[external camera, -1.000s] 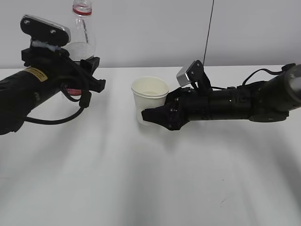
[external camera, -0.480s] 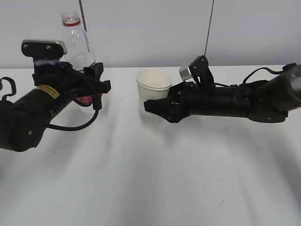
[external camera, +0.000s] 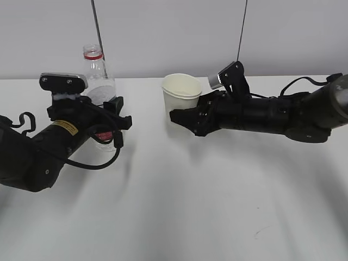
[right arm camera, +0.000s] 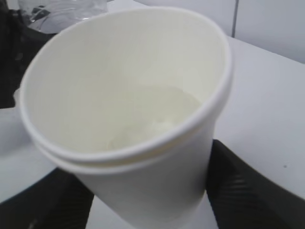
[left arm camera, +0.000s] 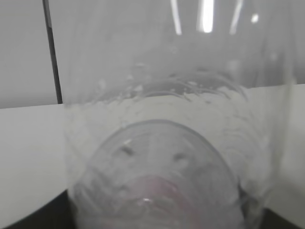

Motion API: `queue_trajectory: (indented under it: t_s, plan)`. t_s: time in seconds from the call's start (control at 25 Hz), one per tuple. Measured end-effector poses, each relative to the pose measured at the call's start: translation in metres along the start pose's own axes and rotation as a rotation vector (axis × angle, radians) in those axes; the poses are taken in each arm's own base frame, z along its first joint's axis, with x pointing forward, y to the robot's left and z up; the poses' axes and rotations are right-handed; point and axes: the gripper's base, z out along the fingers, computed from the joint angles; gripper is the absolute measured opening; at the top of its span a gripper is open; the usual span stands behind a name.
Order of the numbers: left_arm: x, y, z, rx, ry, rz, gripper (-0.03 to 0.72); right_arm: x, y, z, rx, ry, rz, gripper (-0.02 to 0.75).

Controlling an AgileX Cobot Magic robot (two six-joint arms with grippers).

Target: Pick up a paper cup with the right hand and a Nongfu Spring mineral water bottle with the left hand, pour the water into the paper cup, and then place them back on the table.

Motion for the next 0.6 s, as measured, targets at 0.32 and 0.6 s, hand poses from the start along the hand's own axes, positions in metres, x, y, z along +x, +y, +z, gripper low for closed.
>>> queue_trajectory:
  t_s: [0.32, 0.6]
  plan:
    - [-0.002, 0.0, 0.0, 0.001, -0.025, 0.0, 0.347, -0.001, -0.026, -0.013, 0.14, -0.044, 0.068, 0.501]
    - [-0.002, 0.0, 0.0, 0.001, -0.028, 0.0, 0.347, 0.003, -0.052, -0.034, 0.22, -0.053, 0.092, 0.501]
